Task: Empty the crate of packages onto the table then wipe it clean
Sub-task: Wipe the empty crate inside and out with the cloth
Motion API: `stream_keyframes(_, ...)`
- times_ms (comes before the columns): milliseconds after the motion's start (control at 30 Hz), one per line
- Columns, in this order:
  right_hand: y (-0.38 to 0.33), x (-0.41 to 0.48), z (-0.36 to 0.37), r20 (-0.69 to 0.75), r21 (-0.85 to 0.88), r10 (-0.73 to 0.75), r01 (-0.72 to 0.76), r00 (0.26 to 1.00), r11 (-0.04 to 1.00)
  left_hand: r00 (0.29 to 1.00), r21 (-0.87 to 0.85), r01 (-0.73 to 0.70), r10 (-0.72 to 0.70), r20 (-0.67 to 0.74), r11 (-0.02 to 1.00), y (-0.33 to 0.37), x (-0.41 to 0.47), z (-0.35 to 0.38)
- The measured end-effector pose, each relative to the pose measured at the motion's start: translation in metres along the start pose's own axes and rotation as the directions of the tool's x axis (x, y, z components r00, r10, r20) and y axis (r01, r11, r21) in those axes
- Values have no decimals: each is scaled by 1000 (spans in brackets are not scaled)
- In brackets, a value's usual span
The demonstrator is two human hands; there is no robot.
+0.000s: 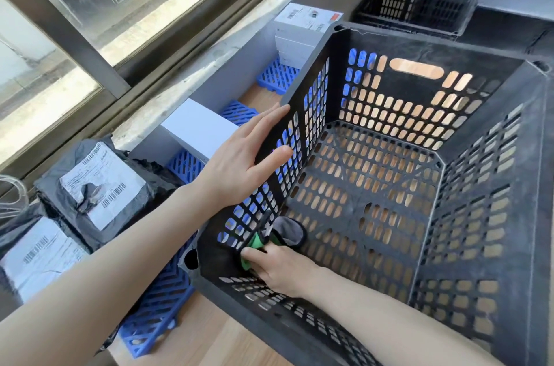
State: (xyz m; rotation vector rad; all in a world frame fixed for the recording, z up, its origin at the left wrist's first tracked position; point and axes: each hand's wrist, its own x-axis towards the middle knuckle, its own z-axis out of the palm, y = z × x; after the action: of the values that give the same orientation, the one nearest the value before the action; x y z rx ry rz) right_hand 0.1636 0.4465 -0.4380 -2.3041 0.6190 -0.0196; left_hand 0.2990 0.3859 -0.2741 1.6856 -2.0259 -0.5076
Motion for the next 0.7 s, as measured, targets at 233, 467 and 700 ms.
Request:
stream_keyframes(233, 0, -2, -40, 82, -254, -115, 132, 990, 958, 1000, 54, 2, -3, 9, 999, 0, 0, 1)
stream_keyframes(467, 26, -9, -91, 147, -500, -180, 230, 973, 835, 999, 155, -28, 23, 34, 988, 0, -1, 2)
stream_keyframes(700, 67, -27, -187, -232, -547, 101, -216, 967, 809, 999, 217, -26, 33, -30, 976, 6, 27, -1)
